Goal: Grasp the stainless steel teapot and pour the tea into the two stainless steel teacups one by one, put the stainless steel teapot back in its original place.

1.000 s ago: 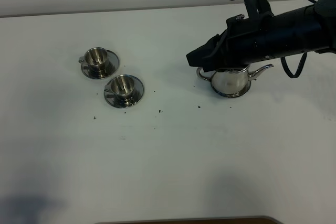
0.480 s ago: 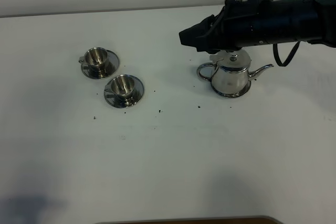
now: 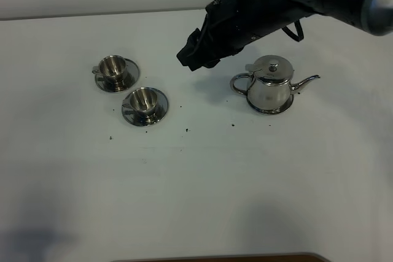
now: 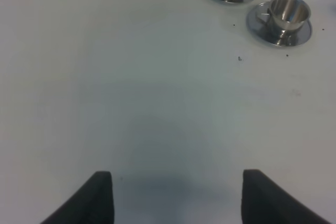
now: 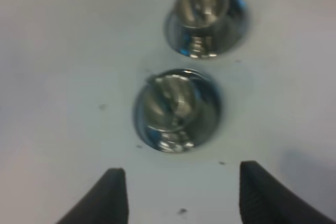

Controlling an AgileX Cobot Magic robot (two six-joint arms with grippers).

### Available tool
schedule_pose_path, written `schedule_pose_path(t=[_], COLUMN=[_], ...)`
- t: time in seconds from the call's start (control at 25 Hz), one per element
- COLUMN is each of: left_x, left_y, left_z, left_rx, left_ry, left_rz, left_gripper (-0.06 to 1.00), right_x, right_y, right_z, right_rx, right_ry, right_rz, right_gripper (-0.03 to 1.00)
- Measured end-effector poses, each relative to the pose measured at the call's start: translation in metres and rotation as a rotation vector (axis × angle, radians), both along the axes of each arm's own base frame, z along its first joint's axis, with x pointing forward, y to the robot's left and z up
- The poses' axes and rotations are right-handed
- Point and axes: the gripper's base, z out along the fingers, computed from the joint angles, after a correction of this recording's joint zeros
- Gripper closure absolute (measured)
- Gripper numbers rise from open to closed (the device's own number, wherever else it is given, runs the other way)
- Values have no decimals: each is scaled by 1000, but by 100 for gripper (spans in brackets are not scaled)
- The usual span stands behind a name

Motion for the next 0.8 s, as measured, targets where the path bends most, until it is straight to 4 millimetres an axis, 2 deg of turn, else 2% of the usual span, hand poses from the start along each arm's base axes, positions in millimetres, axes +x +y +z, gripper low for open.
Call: schedule_pose_path(t=[0.12,0.36,0.56,0.8], left_x=[0,0,0,0], left_y=[0,0,0,0], left_z=[0,0,0,0], left_rx=[0,0,0,0], left_ry=[0,0,0,0], left_rz=[0,0,0,0], left_gripper=[36,36,36,36], right_x=[7,15,21,25], right_y=[9,22,23,19], right_z=[-3,-31,-50,-59], right_rx=[-74,-204,-290,-361], right_ry=[-41,-55,-81,-118], right_rz=[9,61,92,115], right_gripper=[49,49,49,49])
